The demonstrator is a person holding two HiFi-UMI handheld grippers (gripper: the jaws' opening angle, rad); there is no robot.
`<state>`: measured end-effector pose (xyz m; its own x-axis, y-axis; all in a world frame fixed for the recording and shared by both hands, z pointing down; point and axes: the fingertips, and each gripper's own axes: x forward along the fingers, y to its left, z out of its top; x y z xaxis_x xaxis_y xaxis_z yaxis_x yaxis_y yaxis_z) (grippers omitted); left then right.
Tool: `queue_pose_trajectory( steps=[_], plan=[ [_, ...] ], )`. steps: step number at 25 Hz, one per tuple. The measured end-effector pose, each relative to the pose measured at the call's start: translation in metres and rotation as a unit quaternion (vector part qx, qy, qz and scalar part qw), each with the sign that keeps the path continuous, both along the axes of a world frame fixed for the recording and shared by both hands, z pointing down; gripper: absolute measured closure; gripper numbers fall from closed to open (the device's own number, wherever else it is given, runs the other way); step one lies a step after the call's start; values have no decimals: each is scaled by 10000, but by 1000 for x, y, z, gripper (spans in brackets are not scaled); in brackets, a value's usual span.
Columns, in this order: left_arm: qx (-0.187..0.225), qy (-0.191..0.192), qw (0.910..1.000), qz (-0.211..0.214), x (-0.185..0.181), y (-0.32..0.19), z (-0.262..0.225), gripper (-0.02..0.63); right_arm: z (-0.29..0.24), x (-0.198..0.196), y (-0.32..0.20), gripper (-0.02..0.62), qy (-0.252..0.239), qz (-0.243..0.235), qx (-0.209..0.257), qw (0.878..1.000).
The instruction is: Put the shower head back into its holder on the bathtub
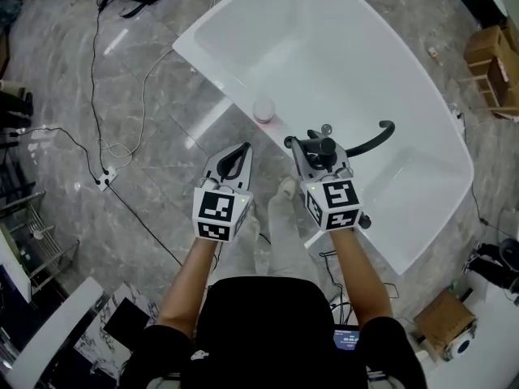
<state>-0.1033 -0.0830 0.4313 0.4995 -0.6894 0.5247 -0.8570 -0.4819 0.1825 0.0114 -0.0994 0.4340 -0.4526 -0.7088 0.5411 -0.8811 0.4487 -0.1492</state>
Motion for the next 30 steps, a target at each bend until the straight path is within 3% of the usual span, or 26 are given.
queue_pose_trajectory(
  steps=[30],
  plan=[
    [-661,-204,9975,119,6,17,119,592,161,3,-3,453,535,-11,-954,9940]
  ],
)
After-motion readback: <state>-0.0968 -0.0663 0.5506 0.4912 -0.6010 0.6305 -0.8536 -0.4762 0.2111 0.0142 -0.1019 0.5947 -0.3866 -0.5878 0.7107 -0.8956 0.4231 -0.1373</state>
